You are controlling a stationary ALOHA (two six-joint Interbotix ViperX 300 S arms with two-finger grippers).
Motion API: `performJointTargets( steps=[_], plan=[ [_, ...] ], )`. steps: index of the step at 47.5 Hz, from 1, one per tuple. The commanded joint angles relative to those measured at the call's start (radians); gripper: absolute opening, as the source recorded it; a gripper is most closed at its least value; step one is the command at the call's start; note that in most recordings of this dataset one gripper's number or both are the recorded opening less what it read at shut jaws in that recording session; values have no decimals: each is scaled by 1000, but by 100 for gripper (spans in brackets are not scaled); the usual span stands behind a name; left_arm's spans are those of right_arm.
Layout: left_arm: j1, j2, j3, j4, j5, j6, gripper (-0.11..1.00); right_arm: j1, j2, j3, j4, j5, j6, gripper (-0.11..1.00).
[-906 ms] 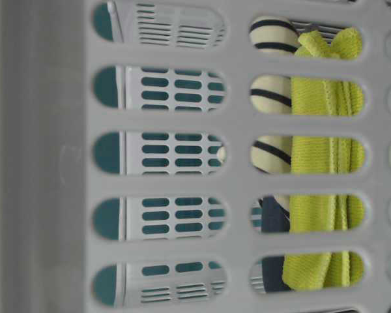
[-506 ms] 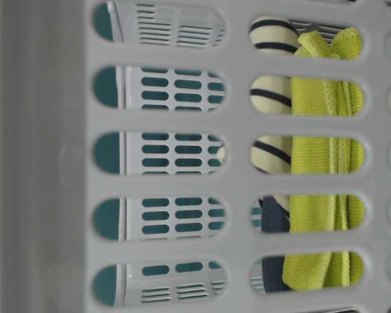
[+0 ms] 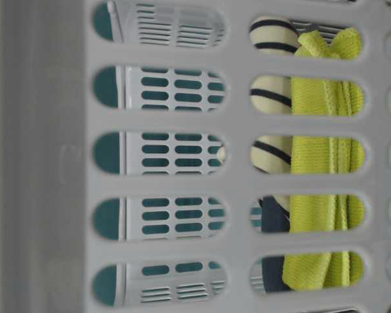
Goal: Pick up the yellow cloth from the shopping basket with the left arm.
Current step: 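Move the left gripper over the basket toward the yellow-green cloth, then lower the open left gripper around the cloth and close it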
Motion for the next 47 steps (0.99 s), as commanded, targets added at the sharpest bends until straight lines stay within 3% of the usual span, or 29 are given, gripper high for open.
performJointTargets(
  steps=[1, 5, 8, 18, 22, 47],
  plan=[
    [-5, 61, -80, 5, 34, -14, 1, -3, 2, -25, 3, 12, -2, 79],
    [-8, 117, -123, 5, 69, -15, 4, -3, 0, -23, 3, 29, -2, 78],
    [-11, 166, -166, 5, 115, -21, 13, -5, 0, -21, 3, 34, -2, 77],
    [-49, 331, -319, 5, 288, -9, 73, -9, 0, -20, 2, 29, -3, 77],
    [-60, 397, -354, 5, 311, -15, 89, -14, -2, -20, 2, 25, -5, 77],
    [-130, 744, -584, 3, 446, -57, 87, -17, -3, -18, 0, 18, -5, 77]
  ],
)
